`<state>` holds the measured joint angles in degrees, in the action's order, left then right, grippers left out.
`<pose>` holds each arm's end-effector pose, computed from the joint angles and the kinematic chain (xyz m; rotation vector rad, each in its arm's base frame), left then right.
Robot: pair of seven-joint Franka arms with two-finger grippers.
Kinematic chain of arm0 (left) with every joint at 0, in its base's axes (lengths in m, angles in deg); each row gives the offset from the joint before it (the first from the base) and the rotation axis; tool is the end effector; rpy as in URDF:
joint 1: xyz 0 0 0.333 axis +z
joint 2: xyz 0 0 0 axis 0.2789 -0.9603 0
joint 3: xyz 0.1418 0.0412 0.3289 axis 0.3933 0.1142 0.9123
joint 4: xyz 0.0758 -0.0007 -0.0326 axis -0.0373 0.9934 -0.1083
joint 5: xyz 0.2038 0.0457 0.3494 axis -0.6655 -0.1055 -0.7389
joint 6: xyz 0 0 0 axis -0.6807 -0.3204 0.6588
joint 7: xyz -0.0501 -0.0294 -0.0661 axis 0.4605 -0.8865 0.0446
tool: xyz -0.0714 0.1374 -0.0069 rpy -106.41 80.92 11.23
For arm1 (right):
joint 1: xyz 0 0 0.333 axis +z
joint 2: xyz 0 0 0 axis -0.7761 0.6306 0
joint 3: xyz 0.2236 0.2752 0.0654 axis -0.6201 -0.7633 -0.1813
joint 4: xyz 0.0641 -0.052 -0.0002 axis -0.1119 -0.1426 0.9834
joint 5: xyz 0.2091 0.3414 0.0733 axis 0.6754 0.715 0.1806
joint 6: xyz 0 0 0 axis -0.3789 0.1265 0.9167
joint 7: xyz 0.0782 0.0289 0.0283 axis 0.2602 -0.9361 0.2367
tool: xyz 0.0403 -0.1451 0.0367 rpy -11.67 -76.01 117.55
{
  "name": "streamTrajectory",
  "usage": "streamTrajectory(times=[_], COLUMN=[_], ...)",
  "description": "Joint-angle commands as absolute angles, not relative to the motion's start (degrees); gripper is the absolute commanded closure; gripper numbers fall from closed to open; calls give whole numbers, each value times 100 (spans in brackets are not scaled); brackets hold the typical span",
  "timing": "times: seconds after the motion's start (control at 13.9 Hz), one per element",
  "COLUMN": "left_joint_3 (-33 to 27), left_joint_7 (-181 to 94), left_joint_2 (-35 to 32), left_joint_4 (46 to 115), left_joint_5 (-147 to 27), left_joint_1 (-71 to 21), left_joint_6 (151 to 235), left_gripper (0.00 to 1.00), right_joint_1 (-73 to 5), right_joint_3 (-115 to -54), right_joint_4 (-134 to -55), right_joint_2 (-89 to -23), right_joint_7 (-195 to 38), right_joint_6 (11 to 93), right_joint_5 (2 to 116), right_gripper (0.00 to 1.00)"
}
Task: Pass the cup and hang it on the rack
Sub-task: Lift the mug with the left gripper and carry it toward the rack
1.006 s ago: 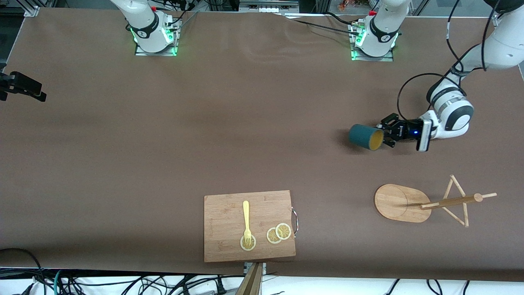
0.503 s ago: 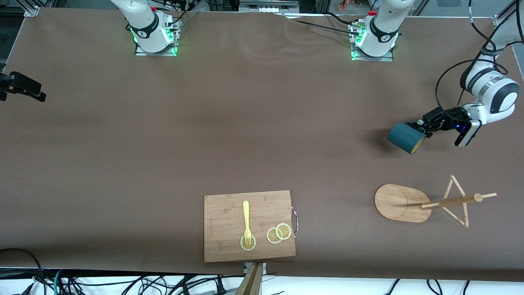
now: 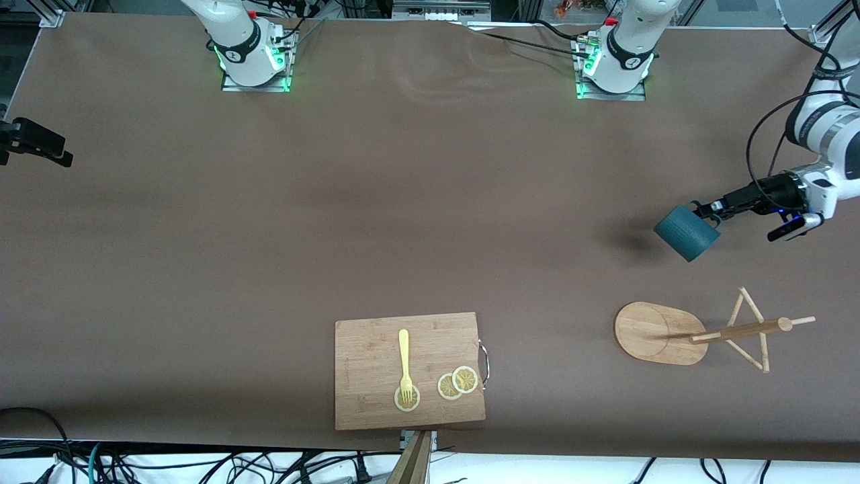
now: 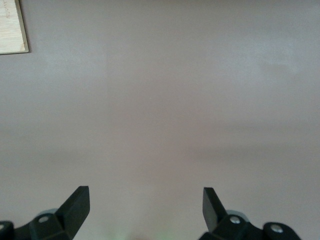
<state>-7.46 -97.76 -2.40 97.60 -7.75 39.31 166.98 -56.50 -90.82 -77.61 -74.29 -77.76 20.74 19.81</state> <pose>0.5271 0.1897 0.2749 1.7233 0.2419 0.1341 0.5860 -0.0545 0.6277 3.1046 -0.0154 -0.0895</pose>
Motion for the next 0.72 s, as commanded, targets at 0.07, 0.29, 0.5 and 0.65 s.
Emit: streamTrajectory(times=[0.07,0.29,0.5,0.65], left_joint_3=[-787,-769,-769,-752], left_joint_7=[-8332,-7207,-6048,-5684], left_joint_2=[-70,-157,-692,-1070], left_joint_4=[9042,8427,7261,6670], left_joint_5=[-957,-983,-1737,-1836], left_joint_1=[3550,3347,3136,3048], left_joint_6=[16665,16455,16210,15919], left_gripper=[100,100,100,100], right_joint_1=[-5741,-5741,-5741,-5741], right_joint_3=[-9114,-9123,-9123,-9123], right_joint_4=[-7744,-7744,-7744,-7735], right_joint_2=[-7437,-7437,-7437,-7428], right_joint_7=[-7794,-7794,-7802,-7794], right_joint_6=[2090,2090,2090,2099], right_joint_5=[2096,2087,2096,2096], right_gripper=[0,0,0,0])
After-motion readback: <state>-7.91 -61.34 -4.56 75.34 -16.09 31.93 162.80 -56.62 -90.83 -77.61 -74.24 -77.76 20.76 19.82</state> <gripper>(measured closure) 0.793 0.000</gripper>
